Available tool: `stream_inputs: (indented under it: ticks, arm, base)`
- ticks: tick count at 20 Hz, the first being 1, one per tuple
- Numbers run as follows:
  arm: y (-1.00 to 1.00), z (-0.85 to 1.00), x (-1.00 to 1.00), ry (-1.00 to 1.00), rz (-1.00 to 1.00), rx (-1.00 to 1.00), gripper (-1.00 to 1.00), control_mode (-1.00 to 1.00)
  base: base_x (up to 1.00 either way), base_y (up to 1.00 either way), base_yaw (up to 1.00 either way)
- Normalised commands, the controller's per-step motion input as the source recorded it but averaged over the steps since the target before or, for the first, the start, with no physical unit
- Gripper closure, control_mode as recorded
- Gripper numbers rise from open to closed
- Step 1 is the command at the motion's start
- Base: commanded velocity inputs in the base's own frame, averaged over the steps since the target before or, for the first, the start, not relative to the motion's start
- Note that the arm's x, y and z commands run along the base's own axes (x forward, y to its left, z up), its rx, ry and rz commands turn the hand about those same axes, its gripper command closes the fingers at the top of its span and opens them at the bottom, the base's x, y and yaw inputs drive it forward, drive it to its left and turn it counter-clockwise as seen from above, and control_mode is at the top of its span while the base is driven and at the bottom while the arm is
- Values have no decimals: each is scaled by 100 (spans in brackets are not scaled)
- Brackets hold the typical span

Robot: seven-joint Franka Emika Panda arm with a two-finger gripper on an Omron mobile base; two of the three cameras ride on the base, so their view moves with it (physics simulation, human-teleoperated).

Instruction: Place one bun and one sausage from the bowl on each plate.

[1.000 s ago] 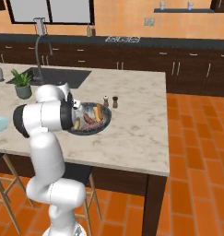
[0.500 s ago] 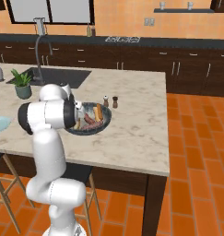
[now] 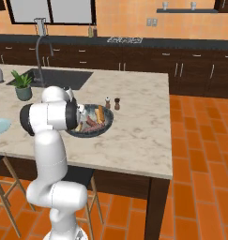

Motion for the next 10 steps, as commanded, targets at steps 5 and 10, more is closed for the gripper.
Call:
stream_inputs:
  ticks: [5, 10]
  arm:
    - [0, 0, 0, 0, 0, 0, 100, -100]
    - [0, 10, -1, 0, 0, 0, 100, -100]
  base:
    - [0, 0, 0]
    - [0, 0, 0]
